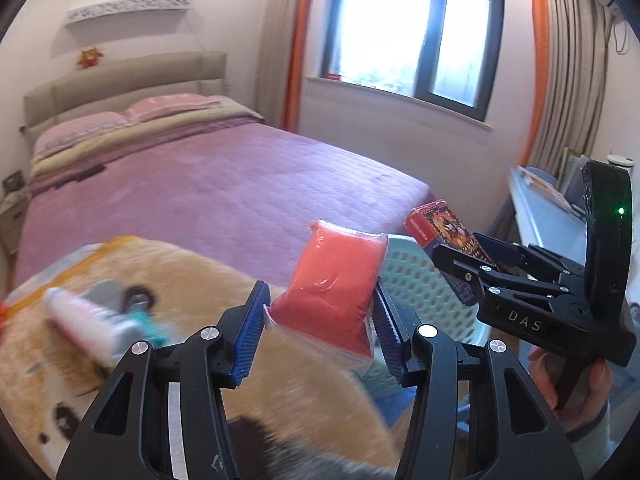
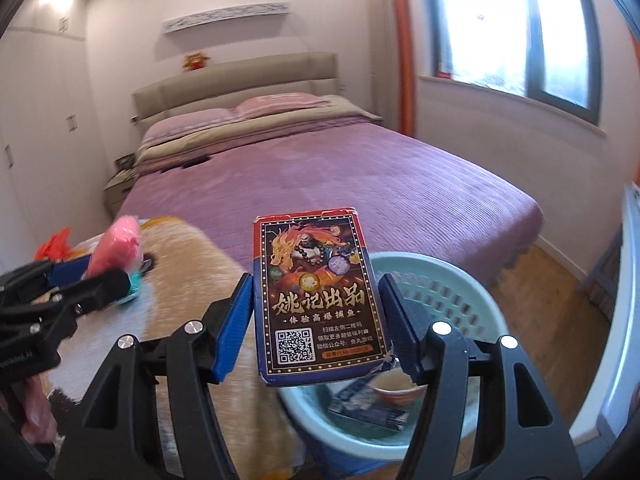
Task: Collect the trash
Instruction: 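Carry the pink packet in the left tool while the right tool carries the card box to the basket, then open both tools over the blue basket to drop the items, then grasp the brown paper box with the left tool while the right tool grasps the white spray can, then carry the paper box and spray can to the basket and open both tools, then grasp the red plastic bag with the left tool while the right tool grasps the teal packet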
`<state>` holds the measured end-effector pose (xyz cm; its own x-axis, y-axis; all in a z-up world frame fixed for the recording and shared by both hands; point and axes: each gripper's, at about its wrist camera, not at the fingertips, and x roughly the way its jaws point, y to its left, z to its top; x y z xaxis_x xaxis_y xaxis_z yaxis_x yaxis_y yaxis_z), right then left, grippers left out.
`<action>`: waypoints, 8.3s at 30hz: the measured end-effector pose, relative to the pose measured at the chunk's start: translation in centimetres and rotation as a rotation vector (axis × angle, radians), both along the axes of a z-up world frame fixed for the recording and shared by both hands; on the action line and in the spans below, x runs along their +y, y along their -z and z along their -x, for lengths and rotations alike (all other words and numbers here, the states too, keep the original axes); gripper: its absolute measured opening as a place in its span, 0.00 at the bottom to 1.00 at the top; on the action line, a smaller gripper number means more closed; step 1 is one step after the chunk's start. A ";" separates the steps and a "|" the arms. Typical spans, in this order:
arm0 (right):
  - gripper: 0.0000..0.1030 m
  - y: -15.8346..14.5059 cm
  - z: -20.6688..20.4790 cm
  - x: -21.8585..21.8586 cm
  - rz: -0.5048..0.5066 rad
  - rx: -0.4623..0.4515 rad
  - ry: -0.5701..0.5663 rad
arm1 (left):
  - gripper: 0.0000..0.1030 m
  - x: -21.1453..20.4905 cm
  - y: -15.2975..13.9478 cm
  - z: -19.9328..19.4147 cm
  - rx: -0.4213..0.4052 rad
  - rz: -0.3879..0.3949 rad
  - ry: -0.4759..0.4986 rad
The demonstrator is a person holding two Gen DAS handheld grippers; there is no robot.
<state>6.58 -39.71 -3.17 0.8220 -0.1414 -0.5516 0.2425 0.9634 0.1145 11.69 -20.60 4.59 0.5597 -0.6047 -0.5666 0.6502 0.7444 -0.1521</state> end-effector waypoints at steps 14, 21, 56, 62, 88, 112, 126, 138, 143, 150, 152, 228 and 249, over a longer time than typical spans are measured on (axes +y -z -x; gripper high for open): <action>0.58 5.9 -0.7 -8.0 -0.132 0.137 0.187 | 0.48 -8.8 5.3 -2.7 0.132 -0.033 0.076; 0.60 8.0 -1.6 -9.2 -0.208 0.199 0.212 | 0.68 -9.7 6.6 -3.3 0.172 -0.014 0.074; 0.59 0.1 -7.5 17.8 -0.024 0.010 -0.403 | 0.68 20.5 2.6 -4.9 0.111 0.147 -0.519; 0.58 0.0 -10.1 20.9 -0.021 0.013 -0.472 | 0.68 22.0 5.8 -7.2 0.204 0.147 -0.558; 0.48 3.9 -12.8 26.4 -0.064 0.196 -0.606 | 0.06 24.5 7.4 -6.3 0.283 0.158 -0.536; 0.57 5.5 -5.0 27.4 -0.060 0.267 -0.613 | 0.49 29.6 7.4 0.5 0.268 0.145 -0.534; 0.55 7.8 -9.1 27.9 -0.112 0.335 -0.608 | 0.74 27.1 9.1 -0.8 0.333 0.176 -0.422; 0.47 7.4 -7.9 25.5 -0.119 0.289 -0.563 | 0.60 23.4 9.2 -3.1 0.316 0.005 -0.494; 0.46 6.3 -7.0 23.9 -0.142 0.256 -0.552 | 0.30 21.9 9.5 -3.9 0.274 -0.089 -0.529; 0.45 4.3 -5.6 21.2 -0.173 0.203 -0.536 | 0.10 21.0 7.2 -2.9 0.200 -0.049 -0.497; 0.45 3.6 -5.1 20.4 -0.183 0.185 -0.529 | 0.10 20.5 6.1 -2.4 0.175 -0.028 -0.477; 0.57 2.9 -12.6 21.3 -0.018 0.093 -0.408 | 0.86 28.9 1.6 -9.0 -0.049 0.043 -0.685; 0.75 7.7 -17.9 24.3 0.089 0.241 -0.460 | 0.77 38.0 7.9 -21.6 0.100 -0.296 -0.813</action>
